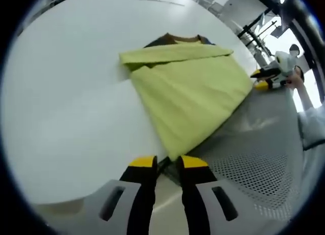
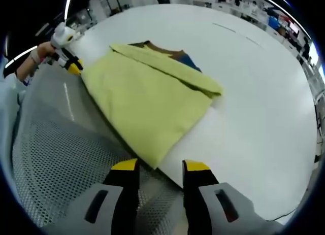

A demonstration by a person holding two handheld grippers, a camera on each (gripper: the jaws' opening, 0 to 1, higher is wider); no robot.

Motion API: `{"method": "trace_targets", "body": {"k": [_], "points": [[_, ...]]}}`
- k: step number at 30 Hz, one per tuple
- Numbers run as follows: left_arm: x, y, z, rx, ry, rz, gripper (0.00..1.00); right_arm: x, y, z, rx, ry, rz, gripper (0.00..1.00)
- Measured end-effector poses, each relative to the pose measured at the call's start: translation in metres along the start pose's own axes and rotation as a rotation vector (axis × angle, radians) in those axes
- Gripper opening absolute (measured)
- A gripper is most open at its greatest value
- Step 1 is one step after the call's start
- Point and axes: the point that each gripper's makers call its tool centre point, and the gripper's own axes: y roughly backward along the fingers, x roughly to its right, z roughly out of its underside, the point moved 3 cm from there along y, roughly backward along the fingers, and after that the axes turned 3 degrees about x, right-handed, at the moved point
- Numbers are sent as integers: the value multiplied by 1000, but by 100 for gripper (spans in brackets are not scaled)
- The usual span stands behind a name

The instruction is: Fold the garment on the visible template until the final outline fits inside the template.

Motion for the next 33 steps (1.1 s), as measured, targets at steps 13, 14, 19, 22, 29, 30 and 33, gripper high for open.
{"method": "trace_targets", "body": {"k": [13, 14, 19, 22, 29, 30, 33], "points": [[5, -3, -1, 14, 34, 39, 7, 1, 1, 0, 6, -24, -5, 29], [6, -3, -1, 15, 33, 40, 7, 1, 1, 1, 6, -24, -4, 29], [7, -3, -3, 14, 28, 45, 4, 0, -1, 0, 14, -34, -20, 23], [7, -3, -4, 13, 28, 47, 3, 0, -5, 2, 10, -40, -30, 23], [8, -2, -4, 18, 49, 47, 0, -5, -9, 5, -6, -46, -60, 18], [8, -2, -4, 19, 51, 46, 0, -5, -10, 5, -10, -45, -59, 17], [8, -1, -5, 20, 56, 46, 0, -5, -10, 5, -3, -50, -58, 15]]}}
